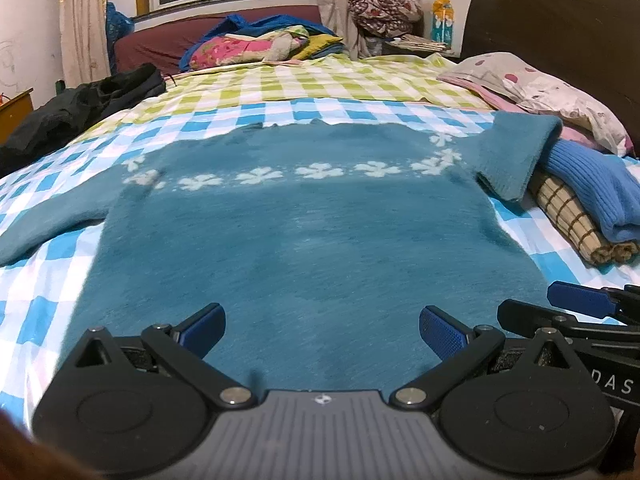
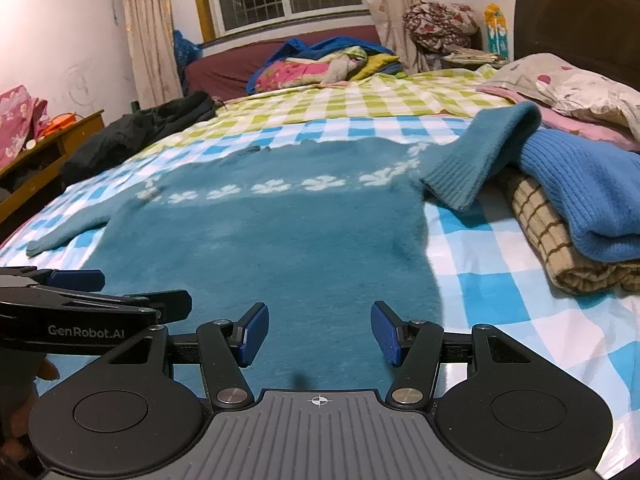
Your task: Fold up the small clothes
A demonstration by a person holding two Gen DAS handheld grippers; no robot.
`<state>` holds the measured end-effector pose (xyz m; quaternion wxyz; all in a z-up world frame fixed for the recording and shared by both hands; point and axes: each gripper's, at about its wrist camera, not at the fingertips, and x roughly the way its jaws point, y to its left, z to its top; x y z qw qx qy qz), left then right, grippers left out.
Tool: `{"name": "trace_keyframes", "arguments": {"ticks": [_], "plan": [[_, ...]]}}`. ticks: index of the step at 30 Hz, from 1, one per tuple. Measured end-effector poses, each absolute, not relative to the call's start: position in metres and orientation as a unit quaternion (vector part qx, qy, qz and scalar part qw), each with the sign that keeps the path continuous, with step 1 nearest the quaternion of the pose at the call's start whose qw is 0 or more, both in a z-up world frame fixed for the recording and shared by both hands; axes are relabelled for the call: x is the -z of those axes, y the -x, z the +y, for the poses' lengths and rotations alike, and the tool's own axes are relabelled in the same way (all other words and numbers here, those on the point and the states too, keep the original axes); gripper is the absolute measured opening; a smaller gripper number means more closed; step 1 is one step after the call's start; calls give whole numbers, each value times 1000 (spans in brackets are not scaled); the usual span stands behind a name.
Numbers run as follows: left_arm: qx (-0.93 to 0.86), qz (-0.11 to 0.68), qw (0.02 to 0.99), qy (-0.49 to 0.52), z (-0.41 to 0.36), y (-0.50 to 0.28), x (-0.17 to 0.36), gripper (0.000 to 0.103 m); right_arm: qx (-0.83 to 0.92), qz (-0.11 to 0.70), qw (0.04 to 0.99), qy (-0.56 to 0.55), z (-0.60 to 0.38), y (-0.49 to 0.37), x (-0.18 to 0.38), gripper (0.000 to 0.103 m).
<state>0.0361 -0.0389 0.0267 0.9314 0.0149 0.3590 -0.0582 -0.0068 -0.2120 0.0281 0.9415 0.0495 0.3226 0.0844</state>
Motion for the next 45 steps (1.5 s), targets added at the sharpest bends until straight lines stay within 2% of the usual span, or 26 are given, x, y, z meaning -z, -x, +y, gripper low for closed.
{"name": "trace_keyframes", "arguments": {"ticks": [5, 13, 32, 37, 45], "plan": [[63, 363, 929, -18, -44, -42, -25, 103, -81, 329, 940, -50, -217, 4, -24, 57], [71, 370, 926, -23, -50, -49, -22, 103, -82, 338, 936, -51, -222, -1, -20, 47], [92, 373, 923, -28, -77, -75, -19, 103, -70, 340, 937, -38, -252, -20, -18, 39], [100, 368, 924, -19, -87, -87, -20, 103, -47, 321, 946, 15, -267, -29, -25, 39], [106, 355, 929, -9, -106, -109, -21, 103, -35, 267, 935, 233, -262, -53, -31, 40]]}}
